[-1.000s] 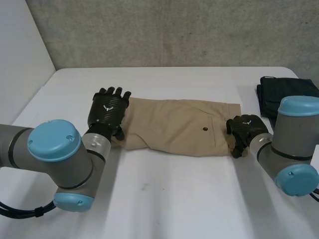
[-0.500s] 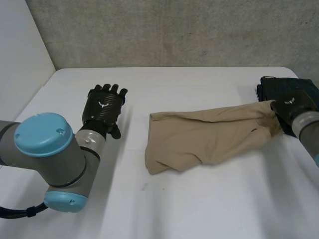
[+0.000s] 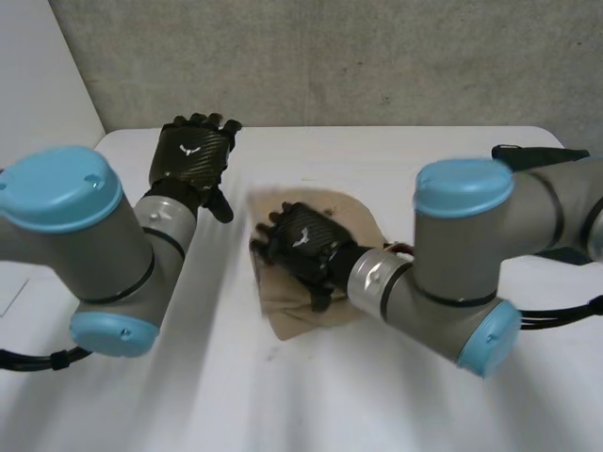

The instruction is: Fold the laundry.

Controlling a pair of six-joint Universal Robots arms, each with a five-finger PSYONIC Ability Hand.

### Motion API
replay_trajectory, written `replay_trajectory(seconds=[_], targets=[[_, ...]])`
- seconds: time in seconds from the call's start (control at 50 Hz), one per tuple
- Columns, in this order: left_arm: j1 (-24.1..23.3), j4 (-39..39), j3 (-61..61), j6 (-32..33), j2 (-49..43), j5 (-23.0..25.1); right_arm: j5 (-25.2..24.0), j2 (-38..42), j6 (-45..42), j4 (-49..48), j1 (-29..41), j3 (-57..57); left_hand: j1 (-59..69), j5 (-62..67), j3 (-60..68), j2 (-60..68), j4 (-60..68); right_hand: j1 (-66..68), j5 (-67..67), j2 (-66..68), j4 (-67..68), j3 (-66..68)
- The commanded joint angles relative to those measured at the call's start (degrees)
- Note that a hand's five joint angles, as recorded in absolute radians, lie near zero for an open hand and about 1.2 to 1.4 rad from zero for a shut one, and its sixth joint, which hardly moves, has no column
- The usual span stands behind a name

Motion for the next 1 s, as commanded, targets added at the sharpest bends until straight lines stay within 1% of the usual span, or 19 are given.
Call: replay_trajectory(seconds=[0.02,0.04,0.08,0.12,0.16,0.22,0.28,0.4,0.48,0.54,0.62,0.68,0.74,0.8,0.84,0.86,0.94,0.96,1.0], targets=[[-1.6,-3.6,8.9,-3.2,-5.7,1.7,0.9,-7.4,30.0,0.3,-9.7,-0.4,-1.1,-3.0,-2.1,-1.7,-1.6,-2.3,-4.9,-3.7,-4.4,-4.6],[-2.7,-4.3,10.9,-3.3,-7.5,3.6,0.8,-7.6,32.2,0.3,-10.0,-0.5,-1.0,-3.0,-2.1,-1.7,-1.6,-2.3,-4.9,-3.7,-4.4,-4.6],[-3.6,-5.3,12.8,-3.5,-9.4,5.6,0.9,-7.4,35.0,0.5,-10.8,-0.7,-1.0,-3.0,-2.1,-1.7,-1.6,-2.3,-4.9,-3.7,-4.4,-4.6],[-4.6,-7.6,15.3,-3.8,-12.4,7.5,1.0,-5.5,35.1,1.5,-11.6,-1.6,-0.5,-2.5,-1.6,-1.2,-1.1,-2.3,-4.9,-3.7,-4.4,-4.6],[-4.9,-9.5,16.8,-4.1,-14.3,7.6,1.5,-2.4,34.0,3.5,-11.5,-3.4,0.3,-1.6,-0.7,-0.3,-0.3,-2.3,-4.9,-3.7,-4.4,-4.6],[-5.2,-14.7,19.8,-4.5,-18.5,7.2,3.2,1.0,33.0,6.1,-11.5,-6.3,0.5,-1.5,-0.6,-0.2,-0.1,-2.3,-4.9,-3.7,-4.4,-4.6],[-5.4,-19.1,21.5,-4.5,-21.5,7.0,6.0,6.0,31.2,9.6,-11.3,-10.5,0.8,-1.1,-0.2,0.2,0.2,-2.3,-4.9,-3.7,-4.4,-4.6],[-5.3,-22.5,21.8,-4.1,-23.3,5.3,10.0,13.5,24.6,16.5,-10.9,-16.8,0.5,-1.5,-0.6,-0.2,-0.1,-2.3,-4.9,-3.7,-4.4,-4.6],[-5.2,-24.6,21.9,-3.7,-23.5,4.8,13.2,15.4,20.0,18.3,-10.8,-17.7,0.1,-1.8,-0.9,-0.5,-0.4,-2.3,-4.9,-3.7,-4.4,-4.6],[-5.2,-26.2,22.0,-2.5,-23.8,5.2,14.0,15.3,18.6,18.4,-10.7,-17.5,0.0,-2.0,-1.1,-0.7,-0.6,-2.3,-4.9,-3.7,-4.4,-4.6],[-5.6,-26.7,22.0,0.0,-23.9,5.3,14.3,13.7,18.5,18.2,-10.8,-16.8,-0.2,-2.1,-1.2,-0.8,-0.8,-2.3,-4.9,-3.7,-4.4,-4.6],[-6.1,-26.8,22.1,1.1,-22.8,5.2,14.3,10.4,18.8,17.0,-11.0,-15.0,-0.5,-2.5,-1.6,-1.2,-1.1,-2.3,-4.9,-3.7,-4.4,-4.6],[-6.3,-26.8,22.0,0.6,-19.8,5.4,14.4,5.7,20.0,12.7,-11.4,-11.4,-0.9,-2.8,-1.9,-1.5,-1.4,-2.3,-4.9,-3.7,-4.4,-4.6],[-6.1,-26.8,21.8,0.2,-16.6,6.1,14.7,0.8,20.8,5.9,-11.6,-5.7,-1.0,-3.0,-2.1,-1.7,-1.6,-2.3,-4.9,-3.7,-4.4,-4.6],[-6.0,-26.8,21.7,-0.7,-12.9,7.6,15.1,-1.8,20.9,2.6,-11.6,-2.2,-1.0,-3.0,-2.1,-1.7,-1.6,-2.3,-4.9,-3.7,-4.4,-4.6],[-5.9,-26.9,21.6,-1.0,-11.5,8.4,15.4,-4.6,20.9,-0.4,-11.6,1.3,-1.0,-3.0,-2.1,-1.7,-1.6,-2.3,-4.9,-3.7,-4.4,-4.6],[-4.1,-29.0,21.3,-4.3,-5.1,12.9,15.7,-10.9,20.5,-6.2,-10.9,10.3,-0.7,-2.6,-1.7,-1.3,-1.3,-2.3,-4.9,-3.7,-4.4,-4.6],[-3.0,-30.6,21.2,-5.7,-3.2,15.0,15.6,-11.7,20.3,-7.2,-10.9,12.0,-0.5,-2.5,-1.6,-1.2,-1.1,-2.3,-4.9,-3.7,-4.4,-4.6],[-2.1,-32.5,21.1,-7.0,-1.5,17.4,15.6,-12.9,20.2,-8.7,-10.7,15.2,-0.4,-2.3,-1.4,-1.0,-0.9,-2.3,-4.9,-3.7,-4.4,-4.6]])
